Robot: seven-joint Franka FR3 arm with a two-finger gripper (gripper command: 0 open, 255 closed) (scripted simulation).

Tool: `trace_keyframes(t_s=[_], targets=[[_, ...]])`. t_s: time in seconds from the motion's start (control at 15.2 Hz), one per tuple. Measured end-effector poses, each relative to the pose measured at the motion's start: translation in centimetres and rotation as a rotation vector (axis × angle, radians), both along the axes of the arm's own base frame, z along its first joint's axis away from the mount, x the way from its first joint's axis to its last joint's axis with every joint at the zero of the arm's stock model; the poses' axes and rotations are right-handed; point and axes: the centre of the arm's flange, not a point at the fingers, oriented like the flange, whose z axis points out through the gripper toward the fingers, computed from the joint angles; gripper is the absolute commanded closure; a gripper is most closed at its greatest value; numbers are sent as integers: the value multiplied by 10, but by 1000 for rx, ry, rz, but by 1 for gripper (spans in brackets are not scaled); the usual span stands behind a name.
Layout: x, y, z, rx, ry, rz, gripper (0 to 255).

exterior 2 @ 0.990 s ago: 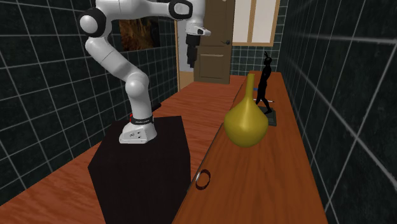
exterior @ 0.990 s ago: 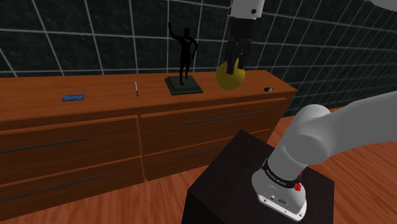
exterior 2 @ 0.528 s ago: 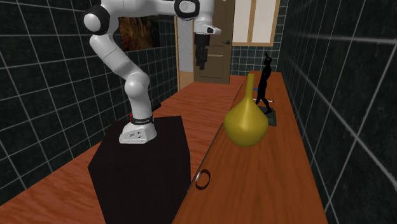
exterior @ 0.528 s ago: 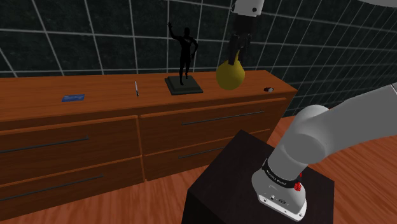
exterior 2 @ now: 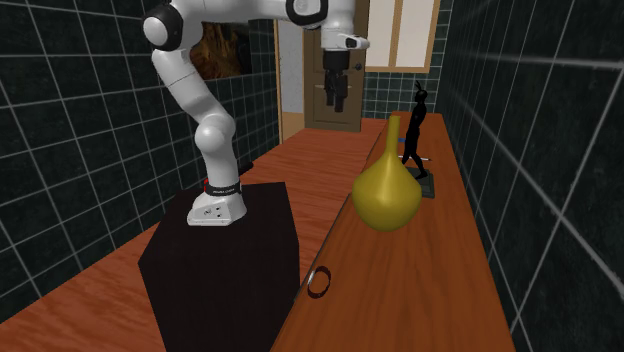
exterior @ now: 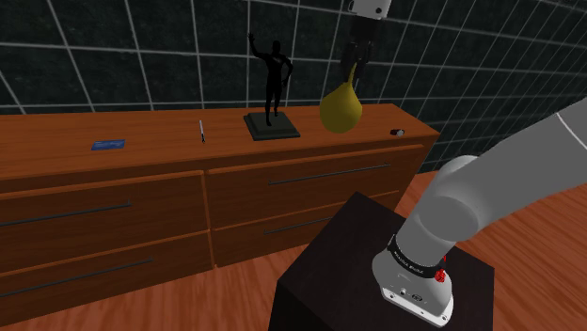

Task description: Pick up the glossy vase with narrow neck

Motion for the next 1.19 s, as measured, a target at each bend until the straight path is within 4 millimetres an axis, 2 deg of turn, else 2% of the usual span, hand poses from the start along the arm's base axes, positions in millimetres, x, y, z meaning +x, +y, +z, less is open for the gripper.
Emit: trace_keyframes(t_s=[1.06,1.19], targets=[[65,-190,24,-23,-130,-10,0],[71,-204,25,-25,-140,-9,0]])
